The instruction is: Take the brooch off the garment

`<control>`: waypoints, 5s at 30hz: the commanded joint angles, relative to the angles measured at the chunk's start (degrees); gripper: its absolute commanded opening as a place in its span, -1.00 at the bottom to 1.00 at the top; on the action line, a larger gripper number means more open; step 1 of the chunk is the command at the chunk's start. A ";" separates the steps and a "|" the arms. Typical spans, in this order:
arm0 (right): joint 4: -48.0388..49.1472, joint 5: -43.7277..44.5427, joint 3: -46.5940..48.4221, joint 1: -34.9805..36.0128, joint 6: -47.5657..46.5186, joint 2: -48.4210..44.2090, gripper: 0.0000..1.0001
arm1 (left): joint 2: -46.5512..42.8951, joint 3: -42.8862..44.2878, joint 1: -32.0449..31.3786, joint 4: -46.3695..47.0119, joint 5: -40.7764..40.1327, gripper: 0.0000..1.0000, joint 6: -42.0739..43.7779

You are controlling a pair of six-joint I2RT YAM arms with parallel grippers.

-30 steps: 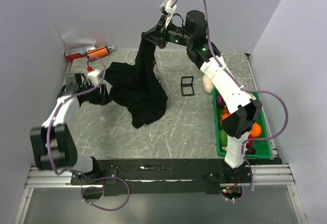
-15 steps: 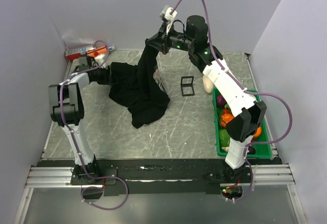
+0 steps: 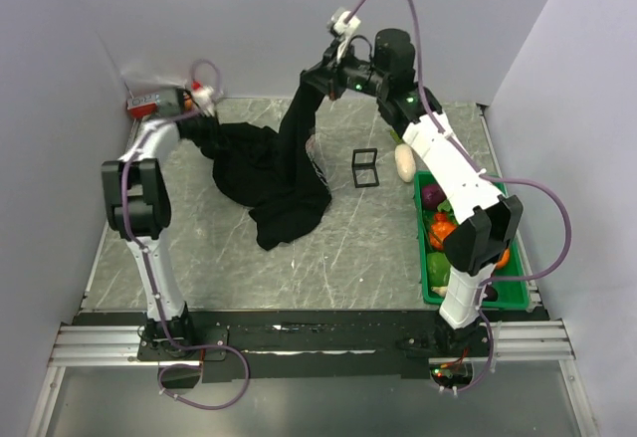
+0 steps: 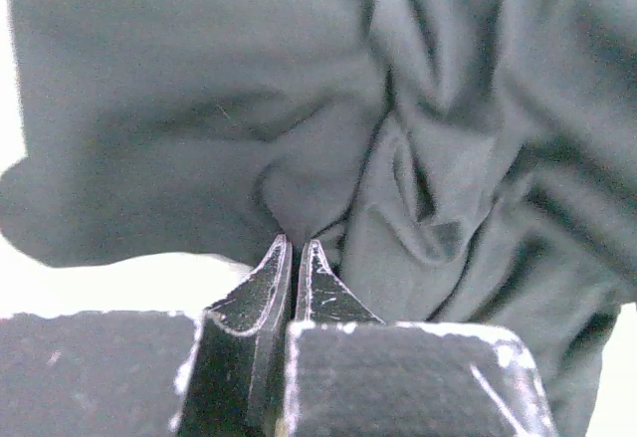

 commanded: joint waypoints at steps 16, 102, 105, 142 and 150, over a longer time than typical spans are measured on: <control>16.28 10.06 17.65 -7.91 0.05 -1.45 -1.00 | -41.76 17.98 22.81 12.11 -0.77 -0.98 1.28; 13.66 3.48 -54.56 -0.80 -32.43 -32.72 -1.00 | -83.73 -40.23 13.06 -22.11 -15.20 -0.91 38.87; 6.30 1.01 -65.93 -0.09 -37.21 -39.76 -0.22 | -93.67 -50.28 13.15 -29.26 -14.57 0.30 45.32; -7.98 3.45 -31.66 0.87 -13.38 -3.47 0.46 | -20.51 -23.44 14.29 12.91 -7.58 0.47 -6.80; -18.61 9.26 -36.84 0.96 -24.27 -4.97 0.58 | -5.59 -10.34 9.90 7.40 -11.14 0.37 -5.66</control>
